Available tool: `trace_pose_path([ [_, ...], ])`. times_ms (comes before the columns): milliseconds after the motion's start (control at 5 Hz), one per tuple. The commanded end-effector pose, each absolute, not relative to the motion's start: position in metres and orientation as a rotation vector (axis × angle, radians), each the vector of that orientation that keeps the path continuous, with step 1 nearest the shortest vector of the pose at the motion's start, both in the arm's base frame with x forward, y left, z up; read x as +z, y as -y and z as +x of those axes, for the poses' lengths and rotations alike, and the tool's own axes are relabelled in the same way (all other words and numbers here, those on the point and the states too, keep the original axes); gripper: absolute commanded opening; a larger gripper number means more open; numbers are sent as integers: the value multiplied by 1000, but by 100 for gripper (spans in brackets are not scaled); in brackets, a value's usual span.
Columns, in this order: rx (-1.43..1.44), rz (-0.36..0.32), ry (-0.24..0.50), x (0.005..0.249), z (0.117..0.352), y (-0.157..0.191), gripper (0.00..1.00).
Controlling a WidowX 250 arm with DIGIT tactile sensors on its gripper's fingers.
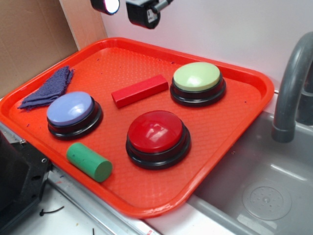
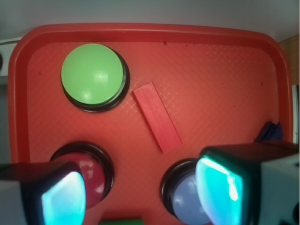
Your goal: Push the green button.
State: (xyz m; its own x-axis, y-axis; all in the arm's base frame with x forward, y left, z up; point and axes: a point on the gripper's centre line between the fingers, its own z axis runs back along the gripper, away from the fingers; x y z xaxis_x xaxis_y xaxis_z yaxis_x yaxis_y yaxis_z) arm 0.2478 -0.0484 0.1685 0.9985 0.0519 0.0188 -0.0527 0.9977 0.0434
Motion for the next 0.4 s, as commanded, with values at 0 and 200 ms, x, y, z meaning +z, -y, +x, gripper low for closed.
trace_pose_path([
  [0,91,26,27,200,245,44,100],
  [200,95,22,23,205,239,44,100],
])
